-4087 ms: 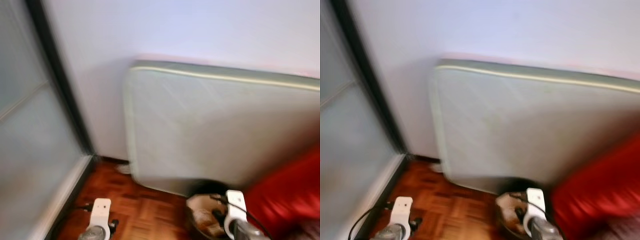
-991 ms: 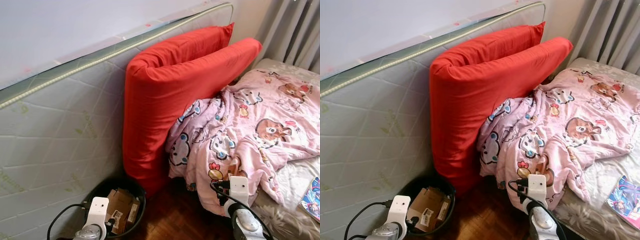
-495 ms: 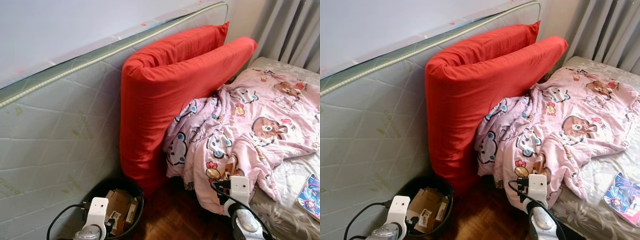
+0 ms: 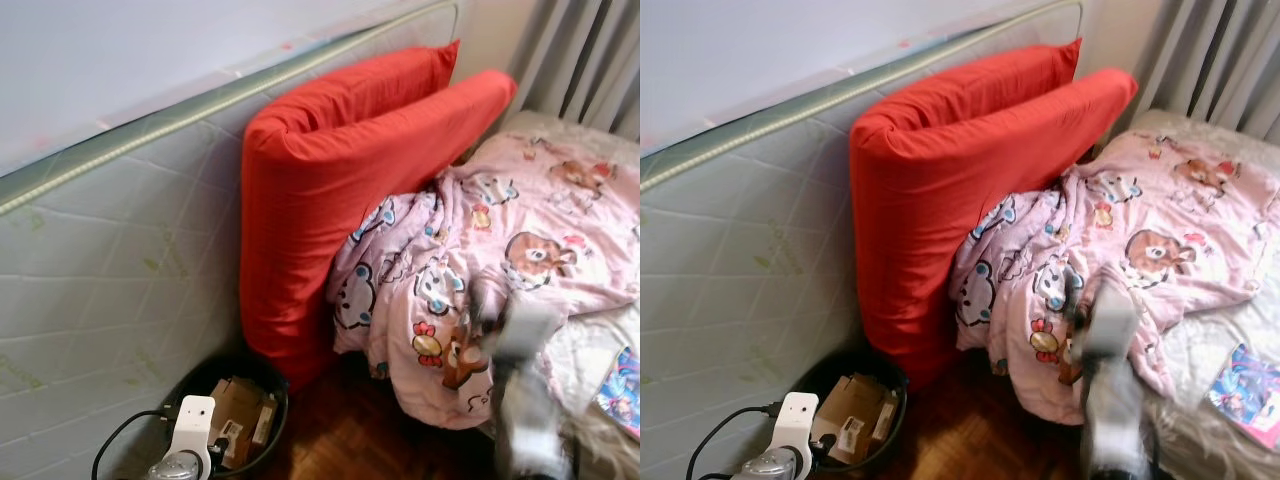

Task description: Clean up the room

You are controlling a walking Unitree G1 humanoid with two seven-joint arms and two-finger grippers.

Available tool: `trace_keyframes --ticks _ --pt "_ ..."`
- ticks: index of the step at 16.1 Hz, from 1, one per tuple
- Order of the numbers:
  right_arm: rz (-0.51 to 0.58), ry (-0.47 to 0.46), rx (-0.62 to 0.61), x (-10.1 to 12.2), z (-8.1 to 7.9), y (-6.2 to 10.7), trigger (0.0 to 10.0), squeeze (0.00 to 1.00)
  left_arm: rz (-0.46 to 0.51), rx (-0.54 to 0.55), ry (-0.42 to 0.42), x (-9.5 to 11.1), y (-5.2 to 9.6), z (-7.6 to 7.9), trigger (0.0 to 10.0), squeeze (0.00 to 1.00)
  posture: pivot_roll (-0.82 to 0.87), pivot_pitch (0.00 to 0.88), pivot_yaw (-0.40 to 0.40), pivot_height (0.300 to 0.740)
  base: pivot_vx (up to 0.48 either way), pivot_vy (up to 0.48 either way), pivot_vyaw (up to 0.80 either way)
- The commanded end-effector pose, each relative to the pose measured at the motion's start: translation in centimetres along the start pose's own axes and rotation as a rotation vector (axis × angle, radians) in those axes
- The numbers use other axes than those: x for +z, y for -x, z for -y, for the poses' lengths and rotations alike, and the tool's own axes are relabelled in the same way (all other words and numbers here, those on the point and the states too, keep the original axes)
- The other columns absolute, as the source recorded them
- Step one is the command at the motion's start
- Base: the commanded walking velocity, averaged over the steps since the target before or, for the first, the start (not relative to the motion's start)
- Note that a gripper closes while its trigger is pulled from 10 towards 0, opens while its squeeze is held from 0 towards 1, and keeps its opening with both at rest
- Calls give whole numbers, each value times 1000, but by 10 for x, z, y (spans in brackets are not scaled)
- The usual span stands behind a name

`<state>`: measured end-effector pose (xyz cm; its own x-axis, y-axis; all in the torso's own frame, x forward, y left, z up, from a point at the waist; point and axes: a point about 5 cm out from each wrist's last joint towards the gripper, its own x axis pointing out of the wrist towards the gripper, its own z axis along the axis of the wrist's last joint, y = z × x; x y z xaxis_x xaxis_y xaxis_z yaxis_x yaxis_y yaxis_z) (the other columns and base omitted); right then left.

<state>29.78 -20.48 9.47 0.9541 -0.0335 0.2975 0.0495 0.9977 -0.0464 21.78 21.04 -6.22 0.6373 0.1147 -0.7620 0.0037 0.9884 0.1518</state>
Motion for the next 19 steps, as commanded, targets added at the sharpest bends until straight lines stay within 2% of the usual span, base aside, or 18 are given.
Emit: trace_keyframes --ticks 1,4,5,6,8,9,11,12,13,14,16,17,19 --pt "-91 -18 -15 -17 -2 12 10000 0 -14 7 3 -4 0 0 10000 0 -105 0 -31 740 0 0 0" --pt "-66 -27 -10 -10 -2 1 10000 0 -12 8 5 -3 0 0 10000 0 -109 0 -27 740 0 0 0" --pt "-58 -7 32 -7 -4 4 10000 0 -11 11 6 -3 0 -1 10000 0 -110 0 -29 740 0 0 0" --pt "-104 23 38 -14 2 11 10000 0 -11 13 7 -3 0 -1 10000 0 -113 0 -33 740 0 0 0" --pt "-333 123 22 -45 31 38 10000 0 -13 12 10 -3 0 0 10000 0 -108 0 -34 740 0 0 0" --pt "-532 182 28 -70 45 63 10000 0 -15 10 9 -3 0 0 10000 0 -105 0 -34 740 0 0 0" --pt "-793 203 -79 -94 69 107 10000 0 -14 13 9 -3 0 -1 10000 0 -96 0 -26 740 0 0 0" --pt "-881 165 -125 -101 72 123 10000 0 -16 12 4 -3 0 -1 10000 0 -96 0 -20 740 0 0 0" --pt "-987 119 -154 -110 71 143 10000 0 -21 8 -6 -2 0 -1 10000 0 -97 0 -15 740 0 0 0" --pt "-1046 80 -154 -114 67 152 10000 0 -23 7 -9 -2 0 -1 10000 0 -95 0 -17 740 0 0 0" --pt "-1197 37 -74 -126 43 177 10000 0 -28 7 -11 -3 0 -1 10000 0 -85 0 -17 740 0 0 0" --pt "-1244 16 -56 -130 33 184 10000 0 -30 8 -9 -3 0 -1 10000 0 -81 0 -14 740 0 0 0" --pt "-1262 -38 -38 -134 17 188 10000 0 -33 10 -9 -3 0 -1 10000 0 -81 0 -11 740 0 0 0"
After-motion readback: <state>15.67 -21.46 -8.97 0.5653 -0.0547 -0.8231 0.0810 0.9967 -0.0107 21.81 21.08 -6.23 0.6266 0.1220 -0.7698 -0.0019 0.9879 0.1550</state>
